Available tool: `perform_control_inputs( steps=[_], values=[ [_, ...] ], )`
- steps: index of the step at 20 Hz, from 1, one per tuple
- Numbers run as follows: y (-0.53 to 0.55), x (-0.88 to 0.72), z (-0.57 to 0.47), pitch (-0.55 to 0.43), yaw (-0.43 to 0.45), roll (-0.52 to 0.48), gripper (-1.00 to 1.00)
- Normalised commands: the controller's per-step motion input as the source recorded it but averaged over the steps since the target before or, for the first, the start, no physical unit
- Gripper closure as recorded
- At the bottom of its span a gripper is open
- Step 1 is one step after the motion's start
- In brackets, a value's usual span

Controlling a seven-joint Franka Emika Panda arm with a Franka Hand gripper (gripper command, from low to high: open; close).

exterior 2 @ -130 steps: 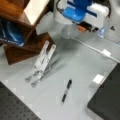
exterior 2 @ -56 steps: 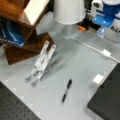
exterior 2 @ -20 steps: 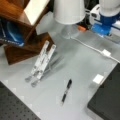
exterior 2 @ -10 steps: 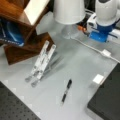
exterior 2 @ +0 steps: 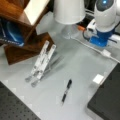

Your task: Turn on the lamps. Open the box. Pick up the pen. Put it in the box.

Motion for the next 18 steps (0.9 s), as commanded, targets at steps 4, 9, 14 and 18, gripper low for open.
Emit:
perform_control_inputs(
  steps=[4,9,14,18],
  values=[
    [0.07,-0.92,-0.47,-0.604,-0.066,0.094,1.00],
    [0.01,-0.93,-0.47,-0.633,-0.072,0.091,1.00],
    [-0.04,-0.93,-0.40,-0.673,-0.028,0.086,1.00],
    [-0.09,-0.93,-0.40,-0.665,-0.003,0.090,1.00]
  ],
)
